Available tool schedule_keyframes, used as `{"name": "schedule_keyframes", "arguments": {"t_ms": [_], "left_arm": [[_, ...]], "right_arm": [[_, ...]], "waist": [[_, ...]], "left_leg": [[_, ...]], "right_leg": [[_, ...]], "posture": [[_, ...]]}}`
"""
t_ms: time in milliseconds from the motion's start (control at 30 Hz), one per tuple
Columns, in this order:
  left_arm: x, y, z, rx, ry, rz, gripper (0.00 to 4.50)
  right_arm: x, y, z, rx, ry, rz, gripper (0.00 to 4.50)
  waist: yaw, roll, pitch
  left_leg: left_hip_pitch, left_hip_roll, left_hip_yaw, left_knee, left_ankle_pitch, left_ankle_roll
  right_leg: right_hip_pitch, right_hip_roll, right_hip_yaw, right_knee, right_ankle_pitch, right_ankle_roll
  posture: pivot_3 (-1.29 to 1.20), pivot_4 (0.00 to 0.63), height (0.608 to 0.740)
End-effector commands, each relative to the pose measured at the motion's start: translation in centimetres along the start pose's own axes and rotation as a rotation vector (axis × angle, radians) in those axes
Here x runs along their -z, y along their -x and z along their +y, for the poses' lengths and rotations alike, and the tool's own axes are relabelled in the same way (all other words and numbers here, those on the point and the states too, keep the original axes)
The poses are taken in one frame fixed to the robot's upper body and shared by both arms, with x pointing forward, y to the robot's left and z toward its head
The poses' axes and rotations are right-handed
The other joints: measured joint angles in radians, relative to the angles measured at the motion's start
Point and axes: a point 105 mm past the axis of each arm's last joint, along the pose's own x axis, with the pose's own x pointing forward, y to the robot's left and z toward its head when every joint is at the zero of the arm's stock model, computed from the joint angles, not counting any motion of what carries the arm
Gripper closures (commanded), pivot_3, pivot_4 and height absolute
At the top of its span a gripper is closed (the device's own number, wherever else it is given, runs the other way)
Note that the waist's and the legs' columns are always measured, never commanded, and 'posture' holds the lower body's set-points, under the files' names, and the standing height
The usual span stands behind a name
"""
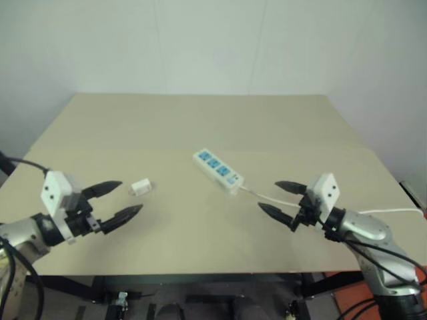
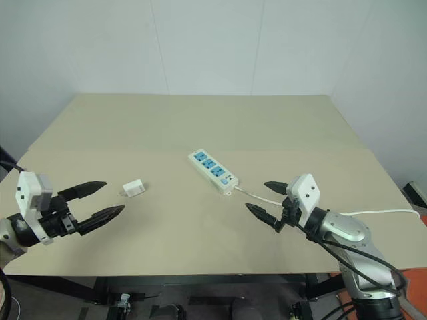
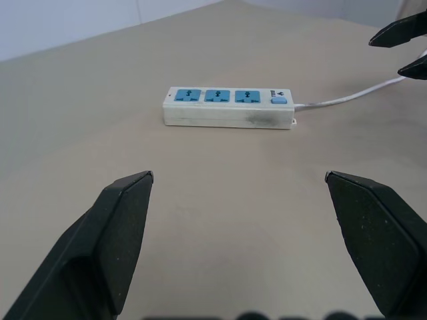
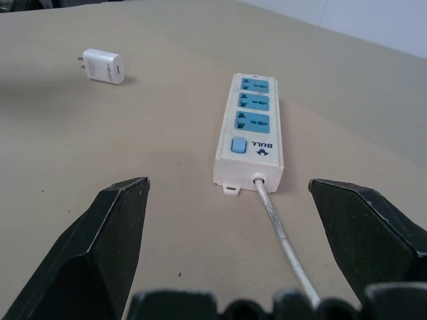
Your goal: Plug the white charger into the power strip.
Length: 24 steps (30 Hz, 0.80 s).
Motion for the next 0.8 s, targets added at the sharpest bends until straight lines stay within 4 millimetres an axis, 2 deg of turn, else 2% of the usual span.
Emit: {"name": "schedule_keyframes", "arguments": {"t_ms": [33,333,467,633,800], "left_arm": [[-1.3,-0.1,-0.5,0.015,-0.055,-0.032,0.00],[-1.4,-0.4,-0.6,0.029,-0.056,-0.039,0.00],[-1.6,-1.3,-0.9,0.062,-0.053,-0.055,0.00],[-1.9,-2.1,-0.9,0.088,-0.056,-0.071,0.00],[-2.0,-2.3,-0.7,0.095,-0.063,-0.075,0.00]], "right_arm": [[-1.3,0.3,-0.6,0.021,0.037,-0.032,0.02],[-1.0,0.0,-0.5,0.041,0.032,-0.030,0.02],[0.2,-2.6,-0.9,0.129,0.032,-0.016,0.02],[1.9,-6.5,-2.3,0.252,0.038,-0.006,0.02],[3.7,-7.9,-3.1,0.285,0.053,0.091,0.02]], "waist": [[0.004,0.000,0.000],[0.006,0.000,0.000],[0.003,0.000,0.000],[0.003,0.000,0.000],[0.006,0.000,0.000]], "left_leg": [[0.000,0.000,0.000,0.000,0.000,0.000],[0.000,0.000,0.000,0.000,0.000,0.000],[0.000,0.000,0.000,0.000,0.000,0.000],[0.002,0.000,0.000,0.000,0.000,0.000],[-0.002,0.000,0.000,0.000,0.000,0.000]], "right_leg": [[0.000,0.000,0.000,0.000,0.000,0.000],[0.000,0.000,0.000,0.000,0.000,0.000],[0.000,0.000,0.000,0.000,0.000,0.000],[0.000,0.001,0.000,0.001,0.001,0.000],[-0.002,0.000,0.000,0.000,0.002,-0.003]], "posture": [[0.00,0.150,0.740],[0.00,0.150,0.740],[0.00,0.150,0.740],[0.00,0.150,0.740],[0.00,0.150,0.740]]}}
